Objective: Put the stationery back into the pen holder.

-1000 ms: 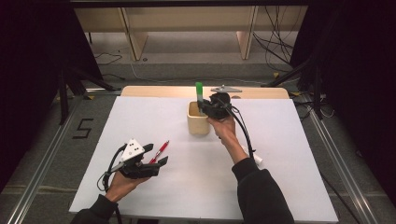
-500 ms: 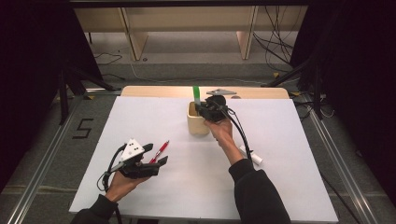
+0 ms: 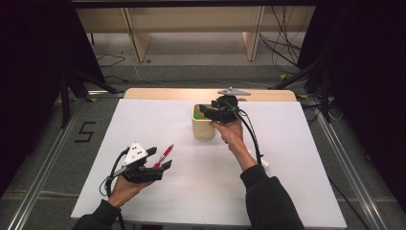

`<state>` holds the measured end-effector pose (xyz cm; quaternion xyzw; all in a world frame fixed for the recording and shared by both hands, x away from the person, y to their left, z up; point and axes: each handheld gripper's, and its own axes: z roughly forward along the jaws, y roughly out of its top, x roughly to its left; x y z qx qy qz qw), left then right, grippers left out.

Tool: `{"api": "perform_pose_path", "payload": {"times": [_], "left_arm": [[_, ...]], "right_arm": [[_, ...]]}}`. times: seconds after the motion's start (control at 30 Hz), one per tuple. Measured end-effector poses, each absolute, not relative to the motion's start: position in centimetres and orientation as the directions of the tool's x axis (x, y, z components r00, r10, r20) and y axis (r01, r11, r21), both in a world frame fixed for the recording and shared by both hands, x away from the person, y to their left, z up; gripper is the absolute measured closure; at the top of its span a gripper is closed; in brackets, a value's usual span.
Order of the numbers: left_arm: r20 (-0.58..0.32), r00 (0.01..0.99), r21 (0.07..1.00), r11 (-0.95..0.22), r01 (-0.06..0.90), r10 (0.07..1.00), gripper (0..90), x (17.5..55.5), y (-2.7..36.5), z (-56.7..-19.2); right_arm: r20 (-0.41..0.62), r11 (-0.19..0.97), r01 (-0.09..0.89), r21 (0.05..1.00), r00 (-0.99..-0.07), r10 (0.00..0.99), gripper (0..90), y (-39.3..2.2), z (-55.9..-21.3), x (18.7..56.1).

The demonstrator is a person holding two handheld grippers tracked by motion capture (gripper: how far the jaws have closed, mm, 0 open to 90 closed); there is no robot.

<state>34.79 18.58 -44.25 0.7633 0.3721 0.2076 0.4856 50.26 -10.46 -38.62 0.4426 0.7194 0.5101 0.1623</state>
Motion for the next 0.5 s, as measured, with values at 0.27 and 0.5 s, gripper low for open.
{"api": "perform_pose_path", "payload": {"times": [0.27, 0.5], "left_arm": [[-0.045, 0.634, 0.89, -0.258, 0.377, 0.772, 24.5, 34.9, 18.6, -44.3], [-0.056, 0.625, 0.883, -0.254, 0.395, 0.778, 24.3, 35.1, 18.7, -44.4]], "right_arm": [[0.212, 0.09, 0.465, 0.881, -0.558, 0.802, 36.9, -12.0, -37.7, 49.6], [0.195, 0.111, 0.465, 0.878, -0.561, 0.805, 28.9, -13.6, -37.4, 48.3]]}}
